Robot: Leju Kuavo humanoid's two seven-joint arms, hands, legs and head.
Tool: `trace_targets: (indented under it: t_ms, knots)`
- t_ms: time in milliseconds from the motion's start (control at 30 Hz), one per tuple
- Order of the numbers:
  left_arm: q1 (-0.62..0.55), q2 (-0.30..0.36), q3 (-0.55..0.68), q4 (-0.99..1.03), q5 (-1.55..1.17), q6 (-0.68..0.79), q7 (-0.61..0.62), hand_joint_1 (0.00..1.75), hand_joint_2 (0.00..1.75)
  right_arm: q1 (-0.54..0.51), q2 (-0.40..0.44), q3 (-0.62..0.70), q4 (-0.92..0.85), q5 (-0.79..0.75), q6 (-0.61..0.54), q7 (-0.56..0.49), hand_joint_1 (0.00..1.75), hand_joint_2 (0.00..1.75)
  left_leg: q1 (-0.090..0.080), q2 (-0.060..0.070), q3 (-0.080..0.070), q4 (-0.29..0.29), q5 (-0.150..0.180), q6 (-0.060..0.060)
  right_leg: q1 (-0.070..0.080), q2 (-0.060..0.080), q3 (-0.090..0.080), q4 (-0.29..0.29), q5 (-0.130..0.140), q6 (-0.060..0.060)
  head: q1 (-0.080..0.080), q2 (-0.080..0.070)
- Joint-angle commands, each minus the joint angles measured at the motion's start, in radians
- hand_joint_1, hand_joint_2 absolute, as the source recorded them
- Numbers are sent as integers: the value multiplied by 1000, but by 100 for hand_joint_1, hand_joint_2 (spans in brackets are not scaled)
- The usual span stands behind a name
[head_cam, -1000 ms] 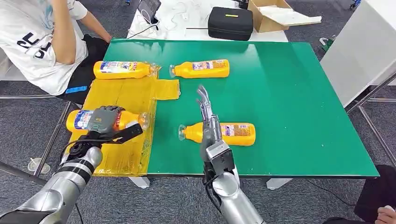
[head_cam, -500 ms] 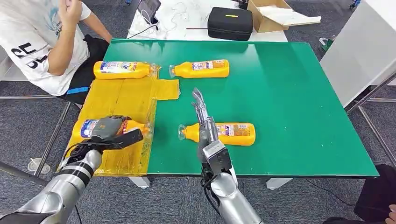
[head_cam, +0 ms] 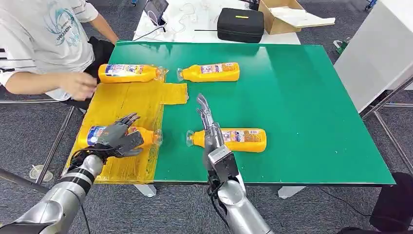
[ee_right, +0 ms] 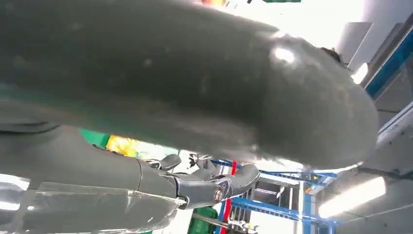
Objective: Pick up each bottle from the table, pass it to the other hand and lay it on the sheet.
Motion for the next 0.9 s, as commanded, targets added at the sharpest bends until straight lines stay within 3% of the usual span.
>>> trace_targets:
  t_ms: [33,167,300,367,467,500,533,600,633,833,900]
  knots:
    - [1,23,21,30,72,-161,-28,0,0,-61,-10,-7,108,-5,10,1,0,0,0,5,7,-1,-1,1,1,3,5,-2,0,-2,0,0]
    - [29,48,21,-32,230,-369,-38,0,0,-70,-12,-11,127,0,13,0,0,0,0,5,9,-2,-1,1,1,4,7,-2,1,-2,0,0]
    - [82,66,-15,-152,437,-439,-38,0,0,-72,-9,-21,150,-1,17,-1,0,0,0,7,10,-3,-1,1,1,5,8,-3,1,-2,0,0]
    - [96,36,-6,-179,556,-385,-38,0,0,-67,-8,-22,150,10,9,-2,0,0,0,6,10,-3,-1,1,0,4,9,-3,0,-2,0,0]
    - [102,-75,127,-228,728,-135,-38,0,0,-76,-35,-5,154,121,-52,75,0,0,0,0,8,-1,-1,1,1,-1,8,-2,-1,-1,0,0]
    - [115,-106,175,-283,760,-30,-38,0,175,-91,-61,14,170,189,-70,127,0,175,0,-1,9,-1,-1,2,1,-3,10,-2,-2,-1,0,0]
    - [144,-141,224,-394,776,140,-38,0,175,-134,-107,33,216,304,-85,250,0,175,0,-3,8,-1,-1,2,1,-5,10,-2,-2,-1,0,0]
    - [176,-165,283,-484,841,199,-38,0,175,-171,-134,9,273,369,-91,319,0,175,0,-2,6,0,0,2,1,-4,7,-2,-1,-1,0,0]
    - [225,-156,266,-579,786,323,-38,0,175,-210,-175,-1,322,414,-68,373,0,175,0,-2,5,0,0,2,1,-4,7,-2,-1,-1,0,0]
    - [351,-153,240,-753,774,448,-38,0,175,-264,-270,-48,412,524,-7,512,0,175,-2,1,4,0,0,1,-2,0,4,-1,0,0,0,0]
    - [364,-152,231,-754,787,433,-38,0,175,-267,-288,-60,414,531,-2,511,0,175,-2,1,6,-1,-1,1,-1,0,6,-2,0,-1,0,0]
